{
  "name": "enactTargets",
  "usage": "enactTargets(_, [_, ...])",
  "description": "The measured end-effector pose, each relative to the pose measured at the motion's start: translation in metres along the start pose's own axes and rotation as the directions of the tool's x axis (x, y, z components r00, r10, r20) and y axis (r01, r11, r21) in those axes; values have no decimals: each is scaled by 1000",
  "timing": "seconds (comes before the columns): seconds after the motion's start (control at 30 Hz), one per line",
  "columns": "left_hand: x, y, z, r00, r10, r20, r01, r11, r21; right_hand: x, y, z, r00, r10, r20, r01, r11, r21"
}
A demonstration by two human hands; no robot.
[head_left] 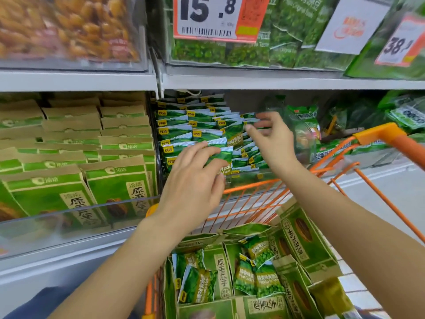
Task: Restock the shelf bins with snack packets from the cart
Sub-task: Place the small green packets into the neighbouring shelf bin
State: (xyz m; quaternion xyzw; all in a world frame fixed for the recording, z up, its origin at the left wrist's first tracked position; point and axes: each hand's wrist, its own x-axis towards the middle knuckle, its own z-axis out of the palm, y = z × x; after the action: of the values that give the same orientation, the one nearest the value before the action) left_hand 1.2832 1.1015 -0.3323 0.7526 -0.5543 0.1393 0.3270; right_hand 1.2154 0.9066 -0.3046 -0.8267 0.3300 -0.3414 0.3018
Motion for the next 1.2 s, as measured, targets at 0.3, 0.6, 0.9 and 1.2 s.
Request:
enactTargets(0.3, [-36,14,0,852,100,515,-161,984,74,-136,31,-20,635,-393,665,649,739,-183])
enactTargets(0.6, [-41,11,2,809,66,584,-170,977,125,-136,105,22,401,622,672,309,599,-739])
enactTargets(0.9, [-34,13,-6,842,11,539,-21,1000,13,-139,63,-7,181,609,773,-239,789,-566])
enactTargets(1.2, [-31,34,-3,782,-159,602,457,803,-382,-137,-6,-37,676,414,609,-670,690,275])
